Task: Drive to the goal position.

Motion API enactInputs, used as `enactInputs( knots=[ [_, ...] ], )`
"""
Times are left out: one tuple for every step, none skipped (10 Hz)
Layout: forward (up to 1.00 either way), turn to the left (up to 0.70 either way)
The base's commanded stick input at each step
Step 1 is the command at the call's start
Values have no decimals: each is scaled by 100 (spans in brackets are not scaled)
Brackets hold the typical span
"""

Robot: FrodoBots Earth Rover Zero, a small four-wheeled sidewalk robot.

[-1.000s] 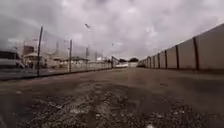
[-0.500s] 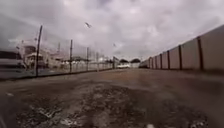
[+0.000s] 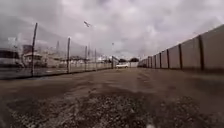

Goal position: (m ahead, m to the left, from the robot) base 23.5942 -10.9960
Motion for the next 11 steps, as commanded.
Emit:
enactInputs(
  knots=[
    [60, 0],
    [60, 0],
    [60, 0],
    [60, 0],
    [60, 0],
    [60, 0],
    [60, -13],
    [60, -14],
    [60, -15],
    [60, -15],
    [60, -15]
  ],
)
